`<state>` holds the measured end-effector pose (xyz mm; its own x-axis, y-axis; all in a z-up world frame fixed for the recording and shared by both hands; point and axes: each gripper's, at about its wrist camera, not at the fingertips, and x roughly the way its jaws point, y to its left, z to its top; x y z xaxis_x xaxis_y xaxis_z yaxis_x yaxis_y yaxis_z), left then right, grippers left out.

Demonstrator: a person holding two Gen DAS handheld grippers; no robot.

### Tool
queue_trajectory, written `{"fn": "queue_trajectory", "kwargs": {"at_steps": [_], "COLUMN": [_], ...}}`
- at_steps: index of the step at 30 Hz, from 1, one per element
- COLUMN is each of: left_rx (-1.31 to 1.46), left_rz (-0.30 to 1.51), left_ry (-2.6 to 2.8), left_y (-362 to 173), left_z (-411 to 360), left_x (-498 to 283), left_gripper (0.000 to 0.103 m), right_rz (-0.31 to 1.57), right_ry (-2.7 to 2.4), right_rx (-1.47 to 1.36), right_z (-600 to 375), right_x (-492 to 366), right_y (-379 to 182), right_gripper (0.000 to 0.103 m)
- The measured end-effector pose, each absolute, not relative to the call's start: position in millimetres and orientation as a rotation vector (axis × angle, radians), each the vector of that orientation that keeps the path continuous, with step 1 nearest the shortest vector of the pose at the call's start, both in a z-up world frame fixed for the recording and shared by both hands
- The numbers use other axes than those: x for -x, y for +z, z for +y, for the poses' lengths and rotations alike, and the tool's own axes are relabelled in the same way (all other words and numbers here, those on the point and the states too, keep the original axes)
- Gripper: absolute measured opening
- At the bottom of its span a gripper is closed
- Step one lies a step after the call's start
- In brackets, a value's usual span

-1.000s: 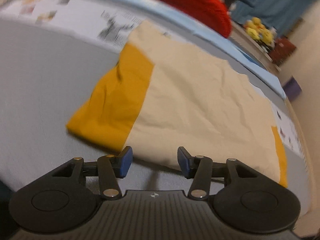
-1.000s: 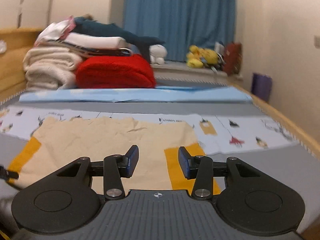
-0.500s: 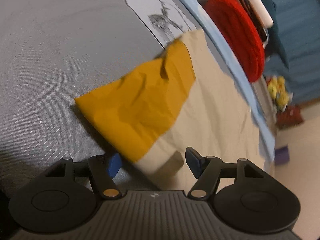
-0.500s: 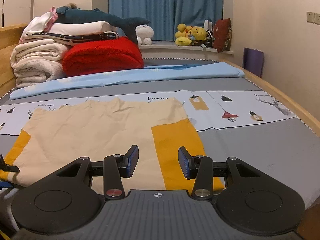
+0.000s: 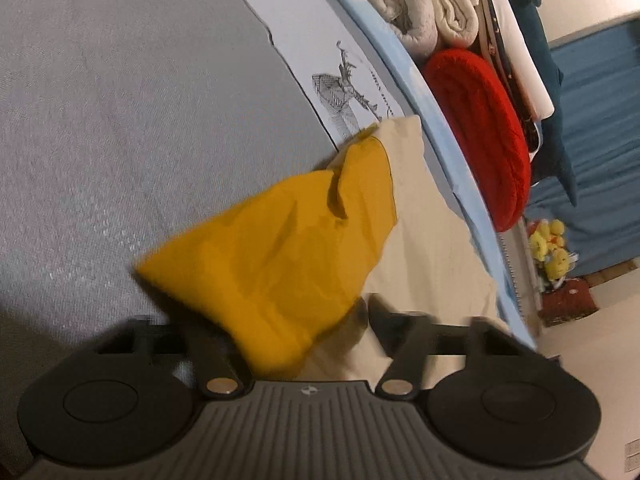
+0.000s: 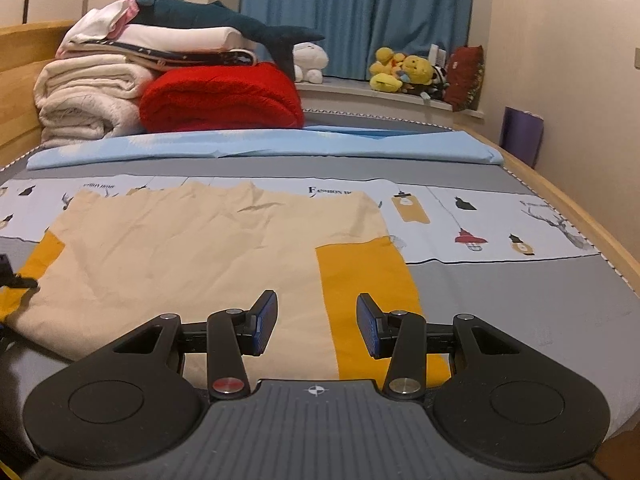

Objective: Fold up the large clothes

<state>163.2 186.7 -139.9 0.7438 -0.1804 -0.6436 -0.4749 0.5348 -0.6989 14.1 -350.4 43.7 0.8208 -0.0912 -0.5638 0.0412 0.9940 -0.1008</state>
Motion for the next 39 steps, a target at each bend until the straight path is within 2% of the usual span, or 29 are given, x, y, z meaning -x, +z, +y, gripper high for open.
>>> {"fn": "queue_trajectory", "kwargs": {"at_steps": [2,3,6,14,20,22,24,26,30,32,39], "left_rx": [1.029,1.014,0.936,0.691,0.510,0.472,0.469,0.427,0.371,0.364,0.387], "left_rz": [0.736,0.721,0.670,0.711,0.730,0.703,0.712,0.732,0.711,0.716,0.720], "left_ry": [0.178,0.165,0.120,0.118,0.033,-0.001,-0.046,-0.001,0.013,0.015,0.051], "left_y": [-137.4,-129.0,-94.7,-24.5,14.5,16.0,5.2,-1.1,0.0,0.3,5.3], "left_z": [188.0,186.6,183.2,218.8,252.2,255.3,251.8,243.6,233.9,230.2,219.8], "left_x": [-162.5,-162.2,-159.5,-136.5,-119.3,-116.0,-114.7,-114.7,-112.9,-113.6,-116.1], "left_gripper": [0.016,0.013,0.010,0.009,0.009,0.009,0.009,0.009,0.009,0.009,0.009], "right_rz": [0.604,0.601,0.588,0.589,0.657,0.759,0.955,1.069,1.066,1.020,0.844], "right_ry": [-0.057,-0.048,-0.016,0.131,0.372,0.457,0.452,0.401,0.360,0.355,0.240], "right_rx": [0.073,0.064,0.043,0.000,-0.026,-0.044,-0.026,0.018,-0.026,-0.033,-0.058], "right_z": [-348.4,-346.9,-338.0,-279.0,-207.6,-182.2,-160.8,-146.8,-142.1,-147.1,-211.9], "right_x": [-14.7,-14.9,-16.6,-34.7,-49.0,-61.7,-80.5,-91.7,-94.7,-88.4,-59.6], "right_y": [44.4,45.3,48.1,48.7,39.0,21.7,-16.2,-47.7,-38.6,-24.1,20.0], "right_gripper": [0.045,0.045,0.045,0.045,0.045,0.045,0.046,0.046,0.049,0.046,0.046]}}
